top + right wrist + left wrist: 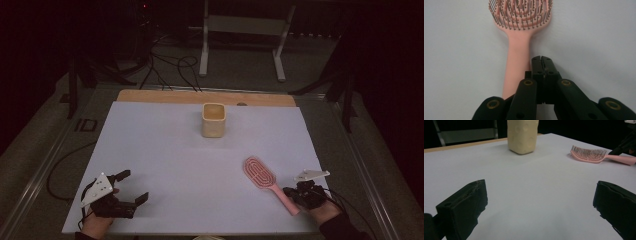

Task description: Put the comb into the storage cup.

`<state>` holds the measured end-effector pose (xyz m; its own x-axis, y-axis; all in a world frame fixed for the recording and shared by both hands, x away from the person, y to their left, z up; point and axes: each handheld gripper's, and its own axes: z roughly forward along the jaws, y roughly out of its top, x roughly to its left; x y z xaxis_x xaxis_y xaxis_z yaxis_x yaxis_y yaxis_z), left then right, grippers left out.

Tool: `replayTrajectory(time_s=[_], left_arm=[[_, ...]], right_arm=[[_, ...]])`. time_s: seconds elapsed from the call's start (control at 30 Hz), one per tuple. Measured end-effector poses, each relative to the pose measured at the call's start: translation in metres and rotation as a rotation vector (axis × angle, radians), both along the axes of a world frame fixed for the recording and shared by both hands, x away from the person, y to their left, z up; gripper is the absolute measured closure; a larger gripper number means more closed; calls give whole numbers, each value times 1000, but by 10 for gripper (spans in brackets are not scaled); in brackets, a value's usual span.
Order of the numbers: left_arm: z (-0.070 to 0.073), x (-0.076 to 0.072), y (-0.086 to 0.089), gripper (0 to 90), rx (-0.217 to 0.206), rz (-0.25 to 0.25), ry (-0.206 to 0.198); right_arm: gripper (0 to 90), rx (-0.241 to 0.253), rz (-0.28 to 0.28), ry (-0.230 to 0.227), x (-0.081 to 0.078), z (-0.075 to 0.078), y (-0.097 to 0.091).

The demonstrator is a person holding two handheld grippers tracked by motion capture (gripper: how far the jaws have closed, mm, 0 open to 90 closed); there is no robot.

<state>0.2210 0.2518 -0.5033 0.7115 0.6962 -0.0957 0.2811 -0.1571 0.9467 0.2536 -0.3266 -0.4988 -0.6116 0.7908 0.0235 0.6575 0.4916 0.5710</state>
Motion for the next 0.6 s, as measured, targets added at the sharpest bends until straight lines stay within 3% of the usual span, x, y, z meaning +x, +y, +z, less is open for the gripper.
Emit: replayTrajectory(time_s=[0.37, 0.47, 0.6], left_arm=[[0, 0, 0, 1, 0, 0, 2], [0, 0, 0, 1, 3, 1, 1], [0, 0, 0, 1, -1, 2, 2]], right_arm=[[879, -13, -43, -48, 6, 17, -4], [812, -22, -39, -61, 7, 23, -2], [634, -21, -17, -59, 5, 27, 5]])
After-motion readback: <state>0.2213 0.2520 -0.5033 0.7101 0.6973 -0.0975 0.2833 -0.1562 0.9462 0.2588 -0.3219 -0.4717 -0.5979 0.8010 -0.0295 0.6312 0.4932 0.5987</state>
